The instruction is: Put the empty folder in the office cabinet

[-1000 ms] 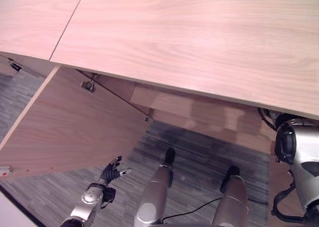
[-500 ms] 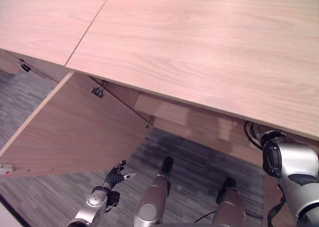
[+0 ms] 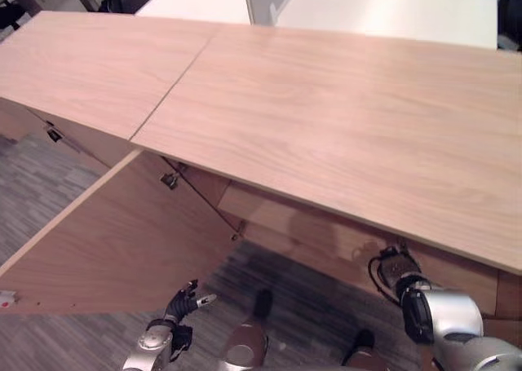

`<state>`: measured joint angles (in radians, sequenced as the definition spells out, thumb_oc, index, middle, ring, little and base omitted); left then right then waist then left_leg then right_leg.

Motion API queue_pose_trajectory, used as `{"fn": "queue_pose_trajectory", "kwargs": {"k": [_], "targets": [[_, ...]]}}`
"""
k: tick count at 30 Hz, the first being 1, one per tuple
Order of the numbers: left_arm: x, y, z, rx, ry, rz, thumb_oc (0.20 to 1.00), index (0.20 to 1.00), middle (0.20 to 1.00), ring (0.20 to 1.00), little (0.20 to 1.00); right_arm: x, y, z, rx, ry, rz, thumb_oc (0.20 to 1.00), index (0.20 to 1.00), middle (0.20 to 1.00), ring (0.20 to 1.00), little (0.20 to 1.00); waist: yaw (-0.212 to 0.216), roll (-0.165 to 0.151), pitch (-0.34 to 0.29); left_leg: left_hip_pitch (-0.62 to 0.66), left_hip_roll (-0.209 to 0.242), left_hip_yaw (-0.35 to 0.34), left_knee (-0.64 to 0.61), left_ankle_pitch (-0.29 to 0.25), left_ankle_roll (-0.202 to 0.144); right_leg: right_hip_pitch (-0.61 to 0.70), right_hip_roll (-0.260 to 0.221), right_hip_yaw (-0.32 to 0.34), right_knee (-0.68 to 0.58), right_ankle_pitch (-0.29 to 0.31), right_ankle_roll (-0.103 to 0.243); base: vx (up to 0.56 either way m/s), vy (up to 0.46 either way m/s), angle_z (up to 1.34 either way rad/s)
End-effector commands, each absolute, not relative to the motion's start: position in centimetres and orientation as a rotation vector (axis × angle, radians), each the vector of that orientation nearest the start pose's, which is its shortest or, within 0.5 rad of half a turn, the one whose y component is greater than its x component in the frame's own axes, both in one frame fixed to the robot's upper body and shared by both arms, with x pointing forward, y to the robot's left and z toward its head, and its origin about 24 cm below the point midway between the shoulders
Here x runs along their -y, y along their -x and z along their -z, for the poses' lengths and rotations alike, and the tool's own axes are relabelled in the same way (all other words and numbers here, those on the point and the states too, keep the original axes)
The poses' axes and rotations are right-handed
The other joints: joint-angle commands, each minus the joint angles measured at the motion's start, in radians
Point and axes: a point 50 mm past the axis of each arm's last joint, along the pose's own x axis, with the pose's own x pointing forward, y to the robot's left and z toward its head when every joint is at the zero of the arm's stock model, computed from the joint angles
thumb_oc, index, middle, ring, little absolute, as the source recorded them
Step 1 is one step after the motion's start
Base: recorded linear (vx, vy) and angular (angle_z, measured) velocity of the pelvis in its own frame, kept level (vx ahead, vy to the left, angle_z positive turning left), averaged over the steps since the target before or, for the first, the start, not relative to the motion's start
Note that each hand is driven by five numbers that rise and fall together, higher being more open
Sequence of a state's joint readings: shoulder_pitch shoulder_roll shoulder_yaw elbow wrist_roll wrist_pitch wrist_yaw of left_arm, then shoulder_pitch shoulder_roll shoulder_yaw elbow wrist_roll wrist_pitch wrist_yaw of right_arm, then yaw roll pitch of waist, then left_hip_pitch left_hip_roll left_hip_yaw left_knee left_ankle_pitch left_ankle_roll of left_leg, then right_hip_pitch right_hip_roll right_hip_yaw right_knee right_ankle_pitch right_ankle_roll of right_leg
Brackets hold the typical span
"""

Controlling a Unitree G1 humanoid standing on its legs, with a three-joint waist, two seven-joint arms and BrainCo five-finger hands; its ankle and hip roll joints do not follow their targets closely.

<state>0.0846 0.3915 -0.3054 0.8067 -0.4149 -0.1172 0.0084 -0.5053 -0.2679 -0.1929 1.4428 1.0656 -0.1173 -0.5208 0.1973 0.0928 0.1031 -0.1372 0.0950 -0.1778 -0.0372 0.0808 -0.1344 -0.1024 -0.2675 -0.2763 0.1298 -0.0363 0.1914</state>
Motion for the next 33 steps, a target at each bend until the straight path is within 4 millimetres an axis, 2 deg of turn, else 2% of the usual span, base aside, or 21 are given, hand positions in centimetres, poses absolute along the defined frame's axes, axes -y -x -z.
{"fn": "queue_pose_trajectory", "kwargs": {"k": [1, 6, 10, 14, 21, 33], "targets": [[-25.4, -14.7, 11.7, -0.809, -0.124, -0.104, 1.000, 1.000, 1.000, 1.000, 1.000, 25.7, -24.0, 8.9, -0.750, -0.650, 1.048, 1.000, 1.000, 1.000, 1.000, 1.000, -0.002, -0.032, 0.021, 0.022, 0.032, 0.069, -0.042, -0.022, -0.030, 0.066, 0.005, 0.017, -0.069, 0.007, 0.017, 0.11, 0.009, -0.02], [-25.9, -11.7, 13.5, -0.937, -0.109, -0.173, 1.000, 1.000, 1.000, 1.000, 1.000, 24.1, -22.1, 10.6, -0.752, -0.615, 0.934, 1.000, 1.000, 1.000, 1.000, 1.000, -0.029, -0.058, -0.032, 0.085, 0.033, 0.096, -0.050, -0.036, -0.033, 0.126, 0.014, 0.033, -0.132, 0.035, 0.023, 0.06, 0.021, -0.10], [-26.1, -9.9, 14.5, -1.017, -0.105, -0.225, 1.000, 1.000, 1.000, 1.000, 1.000, 23.7, -21.3, 11.1, -0.722, -0.600, 0.869, 1.000, 1.000, 1.000, 1.000, 1.000, -0.054, -0.067, -0.061, 0.119, 0.029, 0.115, -0.050, -0.048, -0.035, 0.152, 0.013, 0.047, -0.159, 0.053, 0.028, 0.03, 0.034, -0.16], [-26.2, -8.6, 15.0, -1.073, -0.100, -0.273, 1.000, 1.000, 1.000, 1.000, 1.000, 23.3, -20.8, 11.1, -0.692, -0.496, 0.748, 1.000, 1.000, 1.000, 1.000, 1.000, -0.080, -0.072, -0.088, 0.149, 0.026, 0.139, -0.050, -0.058, -0.036, 0.168, 0.007, 0.062, -0.188, 0.077, 0.035, -0.01, 0.032, -0.10], [-26.2, -7.6, 15.2, -1.083, -0.089, -0.291, 1.000, 1.000, 1.000, 1.000, 1.000, 23.2, -20.1, 10.9, -0.665, -0.315, 0.574, 1.000, 1.000, 1.000, 1.000, 1.000, -0.104, -0.075, -0.092, 0.187, 0.027, 0.173, -0.050, -0.070, -0.028, 0.173, 0.001, 0.086, -0.185, 0.090, 0.041, -0.02, 0.019, -0.15], [-25.7, -8.2, 14.7, -1.021, -0.080, -0.176, 1.000, 1.000, 1.000, 1.000, 1.000, 25.0, -15.0, 12.0, -0.801, 0.241, 0.163, 1.000, 1.000, 1.000, 1.000, 1.000, -0.141, -0.081, -0.085, 0.246, 0.033, 0.195, -0.050, -0.083, -0.012, 0.191, -0.006, 0.118, -0.140, 0.074, 0.042, 0.00, 0.000, -0.10]]}}
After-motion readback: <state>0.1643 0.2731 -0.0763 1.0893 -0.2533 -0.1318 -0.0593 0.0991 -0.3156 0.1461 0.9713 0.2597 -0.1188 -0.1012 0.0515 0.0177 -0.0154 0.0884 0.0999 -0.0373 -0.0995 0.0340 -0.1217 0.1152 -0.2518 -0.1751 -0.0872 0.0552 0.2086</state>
